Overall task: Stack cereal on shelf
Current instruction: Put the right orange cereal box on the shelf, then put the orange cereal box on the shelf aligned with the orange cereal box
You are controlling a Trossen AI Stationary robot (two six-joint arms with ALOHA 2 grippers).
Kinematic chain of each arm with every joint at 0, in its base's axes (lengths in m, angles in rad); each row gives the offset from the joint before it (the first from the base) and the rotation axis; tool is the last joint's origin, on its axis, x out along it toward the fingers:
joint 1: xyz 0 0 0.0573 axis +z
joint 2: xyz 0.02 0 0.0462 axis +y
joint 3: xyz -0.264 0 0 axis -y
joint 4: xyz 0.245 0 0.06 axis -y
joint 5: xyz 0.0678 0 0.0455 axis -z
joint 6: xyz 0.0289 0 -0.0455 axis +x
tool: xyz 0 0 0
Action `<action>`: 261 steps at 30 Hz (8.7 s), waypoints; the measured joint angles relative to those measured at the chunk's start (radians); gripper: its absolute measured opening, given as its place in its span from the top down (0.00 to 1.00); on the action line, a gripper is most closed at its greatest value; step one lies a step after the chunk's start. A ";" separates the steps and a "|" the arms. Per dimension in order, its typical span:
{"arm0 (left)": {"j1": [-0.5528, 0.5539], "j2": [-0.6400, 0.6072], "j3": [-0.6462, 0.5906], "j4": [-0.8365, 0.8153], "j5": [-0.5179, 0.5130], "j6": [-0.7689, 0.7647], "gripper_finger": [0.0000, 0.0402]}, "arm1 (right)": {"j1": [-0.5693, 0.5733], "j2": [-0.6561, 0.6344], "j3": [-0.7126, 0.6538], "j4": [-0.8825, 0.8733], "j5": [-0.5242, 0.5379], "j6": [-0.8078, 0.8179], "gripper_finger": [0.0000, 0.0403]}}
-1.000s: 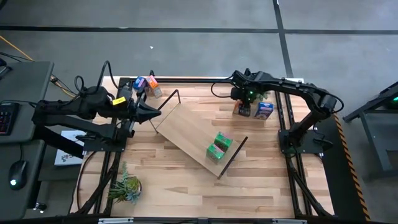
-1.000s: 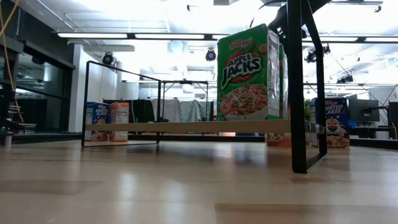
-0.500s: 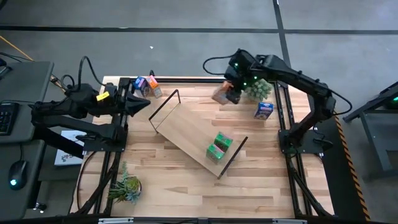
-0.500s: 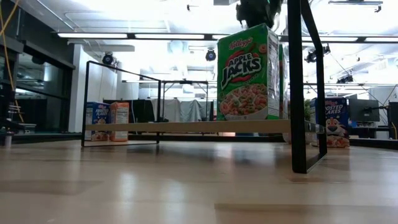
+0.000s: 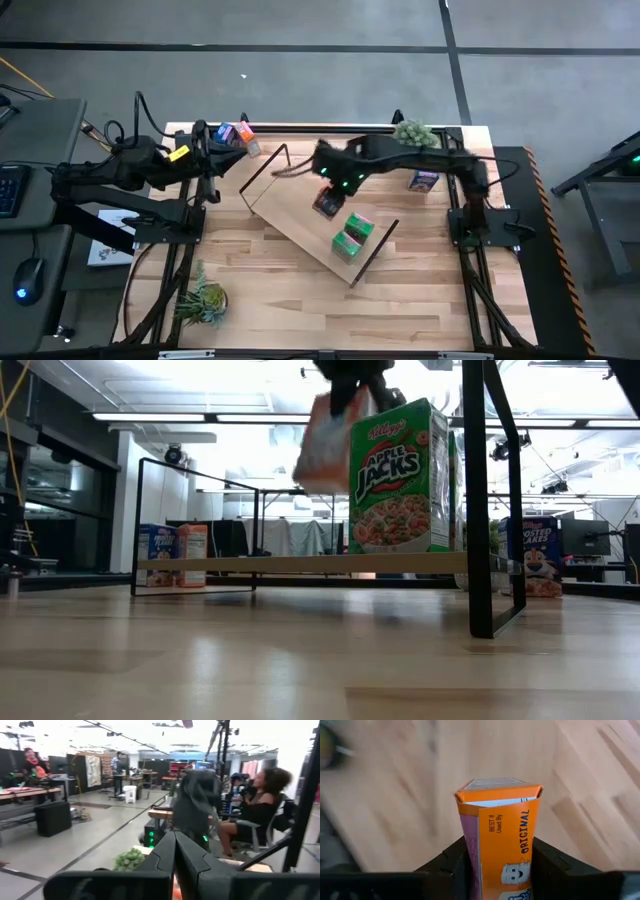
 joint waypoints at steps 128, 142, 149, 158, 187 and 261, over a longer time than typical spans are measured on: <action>0.328 0.201 0.194 -0.415 -0.252 -0.265 0.62 | -0.200 -0.885 -1.196 0.945 -0.020 0.138 0.46; 0.739 0.551 0.210 -0.529 -0.121 -0.610 0.24 | -0.200 -0.880 -1.196 0.945 -0.031 0.131 0.46; 0.772 0.663 0.210 -0.592 -0.164 -0.943 0.24 | -0.200 -0.880 -1.196 0.944 -0.031 0.130 0.46; 0.750 0.747 0.210 -0.693 -0.247 -1.159 0.24 | -0.200 -0.880 -1.196 0.944 -0.026 0.113 0.46; 0.750 0.939 0.210 -0.726 -0.244 -1.503 0.24 | -0.200 -0.880 -1.196 0.944 0.033 0.146 0.46; 0.023 0.715 0.521 -0.767 0.401 0.274 0.65 | -0.198 -0.880 -1.196 0.944 0.128 0.292 0.46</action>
